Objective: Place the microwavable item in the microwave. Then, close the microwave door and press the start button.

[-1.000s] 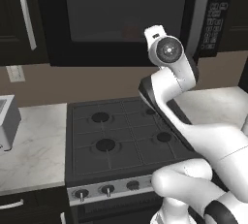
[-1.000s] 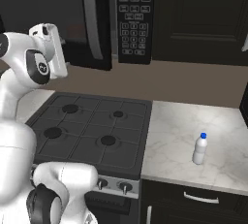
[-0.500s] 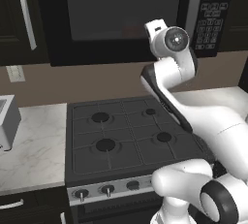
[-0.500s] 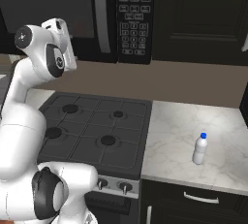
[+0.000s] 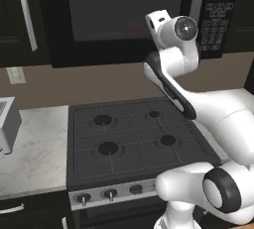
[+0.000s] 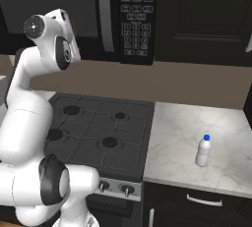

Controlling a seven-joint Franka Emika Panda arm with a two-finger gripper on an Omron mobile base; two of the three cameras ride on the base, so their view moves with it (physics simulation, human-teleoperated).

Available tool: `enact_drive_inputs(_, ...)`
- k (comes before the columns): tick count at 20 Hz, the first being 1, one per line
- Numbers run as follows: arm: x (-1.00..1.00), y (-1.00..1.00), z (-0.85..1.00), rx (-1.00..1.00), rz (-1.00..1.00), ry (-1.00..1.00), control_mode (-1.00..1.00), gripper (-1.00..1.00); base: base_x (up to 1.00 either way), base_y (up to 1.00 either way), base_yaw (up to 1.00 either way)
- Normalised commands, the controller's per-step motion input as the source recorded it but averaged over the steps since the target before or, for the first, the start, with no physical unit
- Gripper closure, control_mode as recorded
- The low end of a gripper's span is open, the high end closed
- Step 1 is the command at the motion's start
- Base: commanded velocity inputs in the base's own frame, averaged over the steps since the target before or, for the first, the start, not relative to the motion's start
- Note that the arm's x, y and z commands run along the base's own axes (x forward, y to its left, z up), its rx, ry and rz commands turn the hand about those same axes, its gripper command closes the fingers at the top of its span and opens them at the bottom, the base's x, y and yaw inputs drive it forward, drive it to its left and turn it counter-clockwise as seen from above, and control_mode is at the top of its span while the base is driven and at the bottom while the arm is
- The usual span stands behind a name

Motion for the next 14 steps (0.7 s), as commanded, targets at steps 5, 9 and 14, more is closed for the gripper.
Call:
enact_drive_inputs(5,0.44,0.0,-0.15,0.01,0.08,0.09,-1.0,-1.0,0.0,0.0,0.0)
enact_drive_inputs(9,-0.47,-0.08,0.0,0.01,0.06,-0.03,-1.0,-1.0,0.0,0.0,0.0)
enact_drive_inputs(14,-1.0,-0.26,-0.02,0.07,0.01,-0.24,-1.0,-1.0,0.0,0.0,0.0)
